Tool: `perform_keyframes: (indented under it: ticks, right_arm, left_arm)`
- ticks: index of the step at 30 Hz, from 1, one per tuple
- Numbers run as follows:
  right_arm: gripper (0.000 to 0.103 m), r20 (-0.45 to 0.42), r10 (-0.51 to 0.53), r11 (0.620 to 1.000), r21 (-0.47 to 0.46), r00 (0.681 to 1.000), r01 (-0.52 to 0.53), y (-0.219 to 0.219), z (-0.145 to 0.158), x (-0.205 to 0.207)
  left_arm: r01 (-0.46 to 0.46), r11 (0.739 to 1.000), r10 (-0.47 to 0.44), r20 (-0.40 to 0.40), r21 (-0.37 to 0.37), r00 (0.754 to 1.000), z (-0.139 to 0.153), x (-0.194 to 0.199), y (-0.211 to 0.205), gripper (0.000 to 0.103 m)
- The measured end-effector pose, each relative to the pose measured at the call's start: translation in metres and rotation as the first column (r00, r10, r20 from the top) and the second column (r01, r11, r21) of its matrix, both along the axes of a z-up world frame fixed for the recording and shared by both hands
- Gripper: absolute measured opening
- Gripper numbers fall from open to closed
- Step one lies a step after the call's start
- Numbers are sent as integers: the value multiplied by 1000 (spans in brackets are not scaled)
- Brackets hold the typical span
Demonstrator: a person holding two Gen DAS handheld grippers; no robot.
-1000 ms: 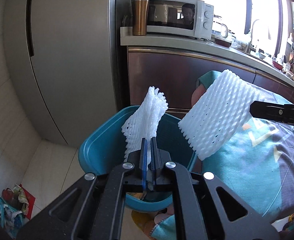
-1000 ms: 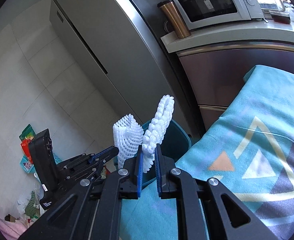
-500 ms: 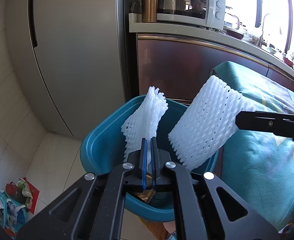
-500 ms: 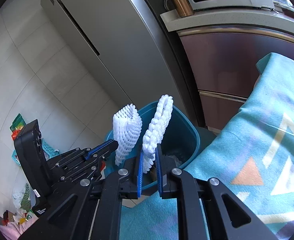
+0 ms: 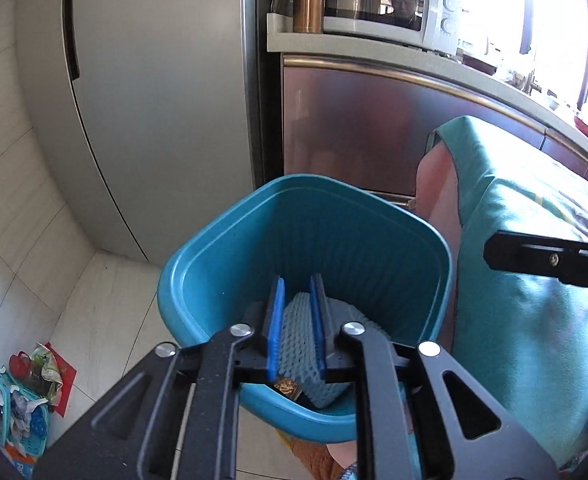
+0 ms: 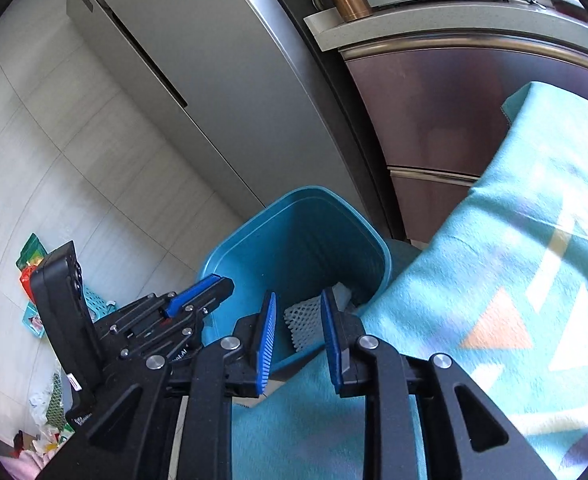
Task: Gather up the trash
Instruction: 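Carry both foam nets to the teal bin and open both grippers, then swing both tools back over the table toward the tissues and cups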
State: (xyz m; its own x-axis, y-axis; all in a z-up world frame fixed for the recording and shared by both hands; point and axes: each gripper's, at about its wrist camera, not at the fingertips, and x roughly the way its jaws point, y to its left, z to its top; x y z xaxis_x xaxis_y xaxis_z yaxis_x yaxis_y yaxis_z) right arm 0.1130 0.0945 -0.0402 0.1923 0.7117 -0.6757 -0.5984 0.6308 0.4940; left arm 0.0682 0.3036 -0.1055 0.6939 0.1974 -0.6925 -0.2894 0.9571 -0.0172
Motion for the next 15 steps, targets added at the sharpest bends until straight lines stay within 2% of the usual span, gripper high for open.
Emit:
perform_keyframes:
  ticks: [3, 6, 9, 15]
  right_arm:
    - [22, 21, -7, 1000, 16, 1000, 7, -13, 6, -8]
    - [26, 61, -15, 999, 31, 998, 13, -30, 17, -18]
    - [30, 108, -34, 999, 43, 994, 30, -52, 29, -28]
    - [36, 177, -127, 991, 74, 976, 116, -117, 50, -50]
  left_arm:
    - [15, 1000, -14, 31, -1, 999, 8, -8, -5, 21]
    - [55, 998, -54, 74, -5, 996, 20, -16, -18, 33]
    - [114, 993, -113, 112, -10, 987, 33, -23, -35, 35]
    - [279, 960, -271, 177, -21, 946, 54, -28, -88, 43]
